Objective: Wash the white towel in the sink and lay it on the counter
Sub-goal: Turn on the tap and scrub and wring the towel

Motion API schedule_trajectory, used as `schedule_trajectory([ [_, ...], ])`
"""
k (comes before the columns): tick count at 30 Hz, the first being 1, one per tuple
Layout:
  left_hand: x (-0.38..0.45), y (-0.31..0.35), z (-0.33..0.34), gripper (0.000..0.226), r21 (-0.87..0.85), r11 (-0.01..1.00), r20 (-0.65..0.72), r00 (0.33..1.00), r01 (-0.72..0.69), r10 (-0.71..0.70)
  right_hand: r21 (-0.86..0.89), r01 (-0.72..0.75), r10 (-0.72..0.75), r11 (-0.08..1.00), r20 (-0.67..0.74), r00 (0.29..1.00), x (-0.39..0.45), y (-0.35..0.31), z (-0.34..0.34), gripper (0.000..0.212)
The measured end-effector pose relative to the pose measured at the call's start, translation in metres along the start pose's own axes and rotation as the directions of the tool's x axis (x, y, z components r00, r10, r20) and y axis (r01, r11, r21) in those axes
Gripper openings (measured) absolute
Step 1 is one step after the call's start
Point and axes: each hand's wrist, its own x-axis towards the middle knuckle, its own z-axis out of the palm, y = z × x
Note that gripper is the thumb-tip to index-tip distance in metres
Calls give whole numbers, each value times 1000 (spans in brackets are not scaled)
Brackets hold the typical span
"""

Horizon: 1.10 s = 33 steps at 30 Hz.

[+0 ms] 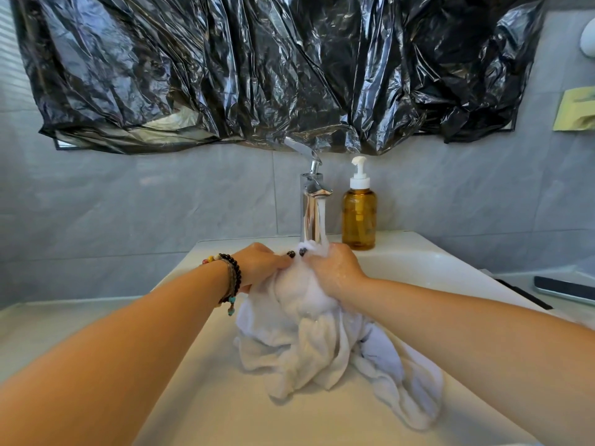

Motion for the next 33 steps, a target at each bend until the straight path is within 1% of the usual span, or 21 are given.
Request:
schedule_trajectory([
  [1, 0, 0, 1, 48, 13, 1000, 20, 1000, 9, -9, 2, 0, 0, 1000, 1, 1000, 0, -4, 0, 34],
  [4, -2, -3, 4, 65, -4, 1000, 94, 995, 22, -22, -132, 32, -31, 991, 9, 999, 5, -23, -18, 26],
  [5, -4, -4, 7, 68, -43, 999, 131, 991, 15, -9, -119, 53, -57, 991, -31, 998, 7, -30, -28, 29],
  [7, -9, -3, 15, 68, -113, 993, 222, 974, -19, 44, 4, 94, -92, 996, -181, 979, 10, -42, -53, 28],
  [10, -11, 2, 35, 54, -126, 987, 271, 954, -100, 131, 94, 108, -67, 990, -364, 929, 11, -51, -89, 29],
  [12, -9, 7, 49, 43, -73, 985, 252, 953, -158, 171, 106, 125, -69, 986, -423, 904, 12, -51, -105, 32],
  [14, -8, 12, 62, 29, 34, 971, 223, 949, -238, 225, 71, 159, -113, 985, -429, 896, 14, -50, -114, 28],
  [15, -8, 15, 65, 22, 81, 960, 182, 951, -270, 252, 13, 172, -153, 985, -387, 909, 13, -50, -115, 27],
  [17, -8, 20, 65, 19, 78, 946, 54, 948, -316, 313, -230, 155, -200, 961, -187, 962, 11, -49, -116, 31],
  [18, -7, 24, 63, 20, 8, 944, -4, 944, -330, 330, -397, 108, -143, 912, -59, 988, 10, -48, -116, 31],
  [20, -8, 34, 58, 24, -119, 929, -95, 935, -350, 341, -698, 18, 99, 716, 128, 987, 5, -46, -117, 26],
  [21, -7, 39, 59, 27, -136, 926, -118, 933, -353, 339, -788, 7, 206, 616, 169, 964, 5, -43, -117, 25],
  [22, -7, 43, 61, 29, -140, 926, -127, 934, -351, 335, -832, 10, 260, 554, 185, 948, 6, -42, -117, 25],
  [23, -7, 46, 64, 26, -140, 924, -126, 932, -356, 340, -845, 18, 265, 535, 189, 946, 5, -42, -117, 24],
  [26, -12, 53, 68, 21, -229, 897, -57, 925, -379, 376, -819, 162, 92, 551, 253, 963, 6, -41, -109, 20],
  [27, -11, 54, 65, 21, -251, 896, -40, 929, -366, 369, -769, 233, 36, 596, 315, 948, 6, -41, -105, 18],
  [29, -12, 56, 51, 12, -288, 894, -40, 937, -345, 348, -513, 311, -17, 800, 498, 867, 5, -34, -96, 29],
  [30, -15, 56, 43, 6, -316, 888, -47, 940, -334, 337, -351, 265, -4, 898, 596, 803, 5, -29, -92, 41],
  [31, -18, 56, 34, 15, -347, 882, -44, 945, -319, 324, -209, 163, 24, 964, 682, 731, 4, -26, -89, 52],
  [32, -19, 54, 26, 27, -371, 881, -26, 951, -295, 308, -126, 43, 68, 991, 753, 654, 2, -25, -85, 58],
  [33, -20, 52, 18, 34, -380, 885, 7, 956, -268, 293, -124, -12, 107, 992, 794, 598, -1, -24, -80, 62],
])
